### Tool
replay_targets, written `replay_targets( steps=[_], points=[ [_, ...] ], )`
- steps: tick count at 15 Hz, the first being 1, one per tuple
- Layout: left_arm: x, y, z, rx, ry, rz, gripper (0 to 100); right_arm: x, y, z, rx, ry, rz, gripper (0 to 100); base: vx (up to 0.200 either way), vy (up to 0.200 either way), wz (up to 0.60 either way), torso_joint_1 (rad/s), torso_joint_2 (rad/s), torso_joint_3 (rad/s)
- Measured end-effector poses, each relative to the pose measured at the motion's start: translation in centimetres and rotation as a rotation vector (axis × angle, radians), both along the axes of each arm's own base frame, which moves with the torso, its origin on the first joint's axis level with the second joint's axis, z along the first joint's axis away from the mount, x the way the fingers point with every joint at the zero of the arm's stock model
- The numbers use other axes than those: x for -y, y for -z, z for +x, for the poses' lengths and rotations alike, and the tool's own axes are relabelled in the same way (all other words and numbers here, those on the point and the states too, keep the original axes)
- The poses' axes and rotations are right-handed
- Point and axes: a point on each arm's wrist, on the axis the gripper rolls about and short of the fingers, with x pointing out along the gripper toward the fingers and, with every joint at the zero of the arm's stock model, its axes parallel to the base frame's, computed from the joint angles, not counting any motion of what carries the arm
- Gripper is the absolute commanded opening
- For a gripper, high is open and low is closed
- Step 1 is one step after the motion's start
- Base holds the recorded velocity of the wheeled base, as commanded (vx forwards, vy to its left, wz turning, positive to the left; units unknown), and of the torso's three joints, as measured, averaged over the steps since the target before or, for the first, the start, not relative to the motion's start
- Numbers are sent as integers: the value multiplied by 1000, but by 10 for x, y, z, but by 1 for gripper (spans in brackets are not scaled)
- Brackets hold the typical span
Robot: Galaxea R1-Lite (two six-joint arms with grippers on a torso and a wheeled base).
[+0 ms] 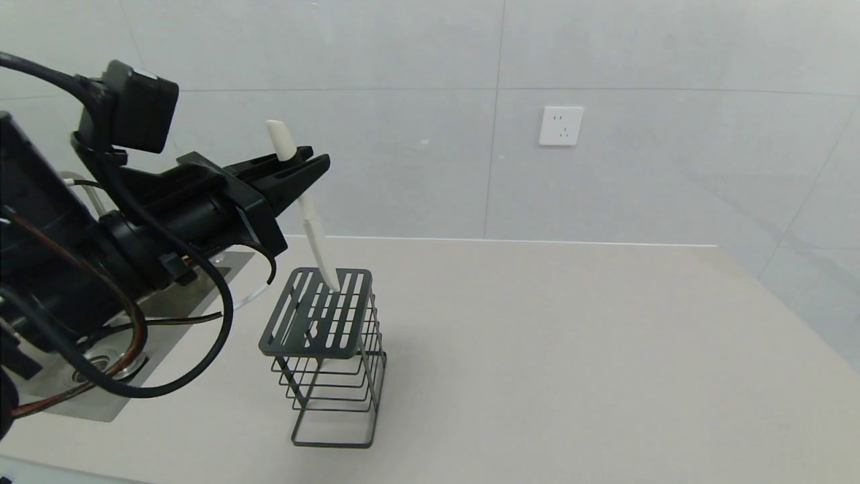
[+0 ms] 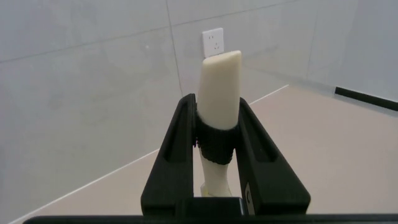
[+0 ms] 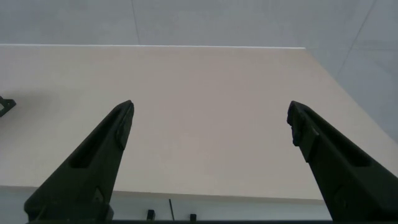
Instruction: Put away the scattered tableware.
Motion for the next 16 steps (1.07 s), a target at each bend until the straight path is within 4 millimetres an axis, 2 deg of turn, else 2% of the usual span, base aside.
replay_targets(
  steps=[6, 16],
  points=[
    [10, 11, 10, 60, 78, 98, 0, 0, 0, 0, -1, -1, 0, 100, 0, 0, 0, 0, 0, 0],
    [14, 24, 23, 24, 76, 112, 0, 0, 0, 0, -3, 0, 2, 100, 0, 0, 0, 0, 0, 0]
  ],
)
